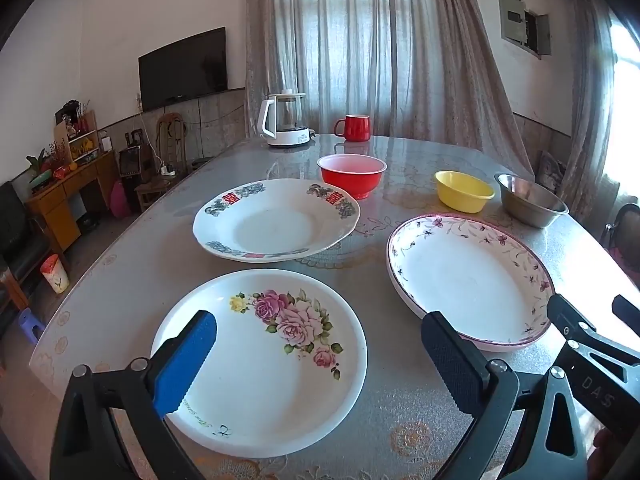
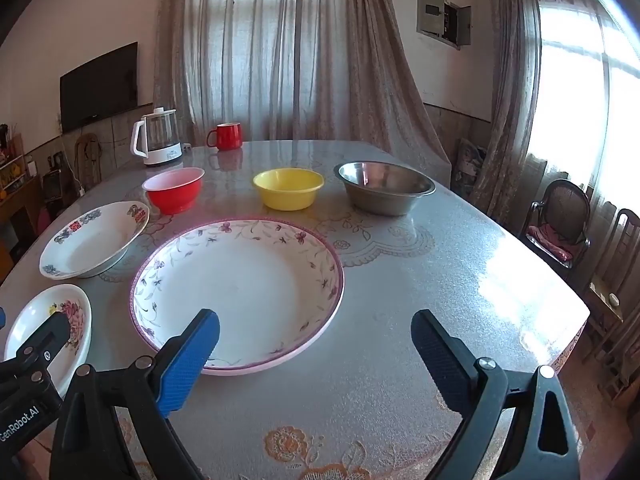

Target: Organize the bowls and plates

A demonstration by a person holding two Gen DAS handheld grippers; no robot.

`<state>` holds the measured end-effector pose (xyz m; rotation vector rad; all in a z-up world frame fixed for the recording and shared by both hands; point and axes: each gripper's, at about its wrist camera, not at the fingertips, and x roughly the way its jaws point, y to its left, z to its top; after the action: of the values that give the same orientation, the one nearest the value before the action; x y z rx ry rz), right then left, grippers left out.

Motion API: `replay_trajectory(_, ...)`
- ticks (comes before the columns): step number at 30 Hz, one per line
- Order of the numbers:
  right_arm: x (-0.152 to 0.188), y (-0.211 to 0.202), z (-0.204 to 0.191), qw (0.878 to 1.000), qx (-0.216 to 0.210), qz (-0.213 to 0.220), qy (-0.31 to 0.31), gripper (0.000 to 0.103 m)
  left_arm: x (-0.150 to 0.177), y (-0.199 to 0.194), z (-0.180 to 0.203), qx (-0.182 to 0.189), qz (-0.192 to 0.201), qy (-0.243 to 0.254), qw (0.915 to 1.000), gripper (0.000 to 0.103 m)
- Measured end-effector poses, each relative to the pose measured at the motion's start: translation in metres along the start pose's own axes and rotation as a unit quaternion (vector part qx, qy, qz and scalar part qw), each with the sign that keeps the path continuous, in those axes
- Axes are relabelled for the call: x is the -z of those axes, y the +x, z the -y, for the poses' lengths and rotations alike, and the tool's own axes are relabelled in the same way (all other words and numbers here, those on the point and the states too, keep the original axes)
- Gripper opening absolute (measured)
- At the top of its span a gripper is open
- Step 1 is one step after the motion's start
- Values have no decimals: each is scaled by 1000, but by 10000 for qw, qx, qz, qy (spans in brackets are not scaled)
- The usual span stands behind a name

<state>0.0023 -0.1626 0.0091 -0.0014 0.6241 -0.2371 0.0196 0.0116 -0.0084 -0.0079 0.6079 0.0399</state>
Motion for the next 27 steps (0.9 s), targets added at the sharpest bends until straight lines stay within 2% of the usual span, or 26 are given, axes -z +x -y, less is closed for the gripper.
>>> replay_trajectory(12, 3, 6, -1, 9997, -177, -155, 10, 98, 1, 2, 3, 100, -48, 15, 9999, 103)
replay_trajectory(27, 1, 7, -3, 9997, -145, -167, -110, 98, 2, 3, 4, 127, -67, 12, 9999, 103)
